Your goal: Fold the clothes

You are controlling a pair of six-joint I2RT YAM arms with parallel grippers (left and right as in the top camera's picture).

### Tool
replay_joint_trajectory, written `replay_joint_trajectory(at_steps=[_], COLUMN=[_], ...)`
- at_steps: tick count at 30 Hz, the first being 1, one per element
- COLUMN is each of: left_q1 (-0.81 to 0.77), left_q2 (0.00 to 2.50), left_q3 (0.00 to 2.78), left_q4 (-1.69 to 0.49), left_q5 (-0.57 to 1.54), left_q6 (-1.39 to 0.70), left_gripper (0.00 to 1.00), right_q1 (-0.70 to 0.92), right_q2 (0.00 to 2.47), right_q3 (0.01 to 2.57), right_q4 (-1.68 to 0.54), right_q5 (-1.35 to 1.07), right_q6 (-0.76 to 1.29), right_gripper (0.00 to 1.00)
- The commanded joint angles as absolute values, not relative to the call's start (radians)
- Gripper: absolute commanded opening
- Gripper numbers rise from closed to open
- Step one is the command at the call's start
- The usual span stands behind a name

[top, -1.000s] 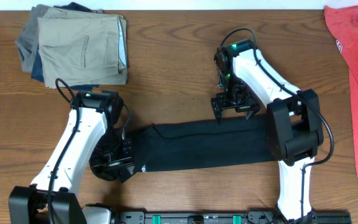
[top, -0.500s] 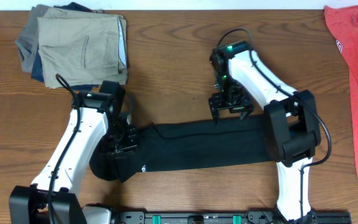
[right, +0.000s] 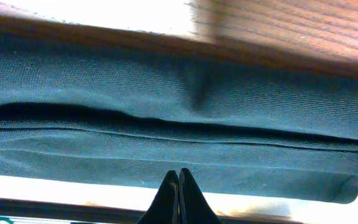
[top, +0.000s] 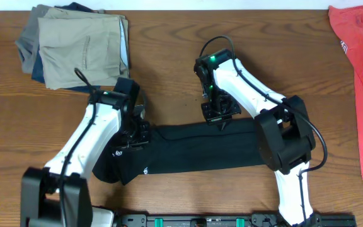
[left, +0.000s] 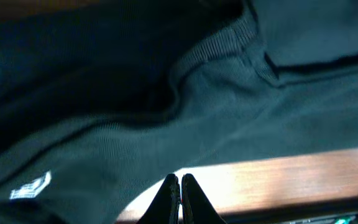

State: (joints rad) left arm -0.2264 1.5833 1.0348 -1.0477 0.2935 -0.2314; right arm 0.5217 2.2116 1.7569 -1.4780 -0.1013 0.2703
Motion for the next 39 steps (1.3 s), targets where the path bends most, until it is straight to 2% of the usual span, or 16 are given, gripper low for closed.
replay_joint_trajectory(at_steps=[1,11,17,26,32,39], left_q1=[-0.229,-0.224,-0.214,-0.096,-0.052,-0.082], left_q2=[1.644,1.819,1.835,1.835,1.835,1.835], left_q3=[1.051,1.051,1.050,1.049,1.050,1.052], left_q4=[-1.028,-0.982,-0.991,-1.016,-0.998,-0.912], left_q5=[0.303,0.294,0.178,0.163,0.178,0.312], left_q6=[-0.222,-0.222,-0.223,-0.226,-0.246,-0.254], left_gripper=[0.06,0.06,0.06,0.06,0.06,0.06], right_q1=[0.534,0.497,0.428,0.276,0.187,0.075], right_q2=[2.214,2.214,2.214,2.214,2.214,2.214], right_q3=[1.737,1.547,1.464,1.369,1.378,1.434], right_q4=[-1.469,-1.352,-1.286,-1.225,-1.222,-1.232], right_q5=[-0.101,-0.101,-0.102,-0.067,-0.040,-0.034], right_q6=[0.273,0.273,0.276,0.273,0.273,0.273], right_gripper=[0.01,0.01,0.01,0.01,0.01,0.01])
